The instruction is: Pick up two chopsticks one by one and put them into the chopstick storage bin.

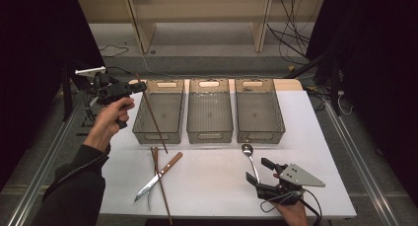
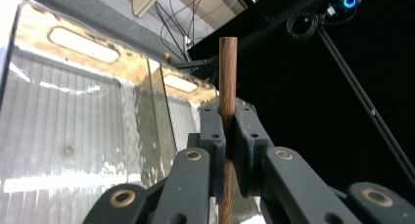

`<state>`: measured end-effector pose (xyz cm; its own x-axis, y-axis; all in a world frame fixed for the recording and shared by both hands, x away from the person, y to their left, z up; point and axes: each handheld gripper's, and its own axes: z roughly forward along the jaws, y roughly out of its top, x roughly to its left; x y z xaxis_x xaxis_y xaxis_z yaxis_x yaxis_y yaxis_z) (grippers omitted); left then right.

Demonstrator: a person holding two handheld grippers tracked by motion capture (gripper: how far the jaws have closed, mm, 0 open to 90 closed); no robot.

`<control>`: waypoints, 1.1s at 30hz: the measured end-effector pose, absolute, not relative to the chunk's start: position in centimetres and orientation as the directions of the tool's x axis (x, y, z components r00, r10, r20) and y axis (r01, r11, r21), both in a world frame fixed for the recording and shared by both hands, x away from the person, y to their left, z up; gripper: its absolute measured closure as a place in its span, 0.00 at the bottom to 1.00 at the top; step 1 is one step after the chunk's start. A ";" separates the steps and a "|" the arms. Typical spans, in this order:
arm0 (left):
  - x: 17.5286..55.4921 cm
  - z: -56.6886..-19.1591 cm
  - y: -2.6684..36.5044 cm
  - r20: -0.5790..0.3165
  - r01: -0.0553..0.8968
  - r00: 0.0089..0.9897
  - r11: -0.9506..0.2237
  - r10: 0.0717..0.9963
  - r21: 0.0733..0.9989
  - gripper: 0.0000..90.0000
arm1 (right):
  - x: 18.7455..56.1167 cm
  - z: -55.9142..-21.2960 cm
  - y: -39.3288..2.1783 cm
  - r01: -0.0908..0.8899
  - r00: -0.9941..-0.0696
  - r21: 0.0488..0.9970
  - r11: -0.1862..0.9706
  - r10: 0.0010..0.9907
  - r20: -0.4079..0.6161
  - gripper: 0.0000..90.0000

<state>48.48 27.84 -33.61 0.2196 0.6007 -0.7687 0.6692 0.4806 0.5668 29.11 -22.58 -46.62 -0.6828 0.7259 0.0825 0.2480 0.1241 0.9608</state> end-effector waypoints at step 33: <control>53.8 -31.9 26.7 -0.681 0.579 0.150 0.494 0.717 0.648 0.93 | 29.2 -46.8 -22.5 0.251 -0.695 0.960 0.126 0.714 0.088 0.30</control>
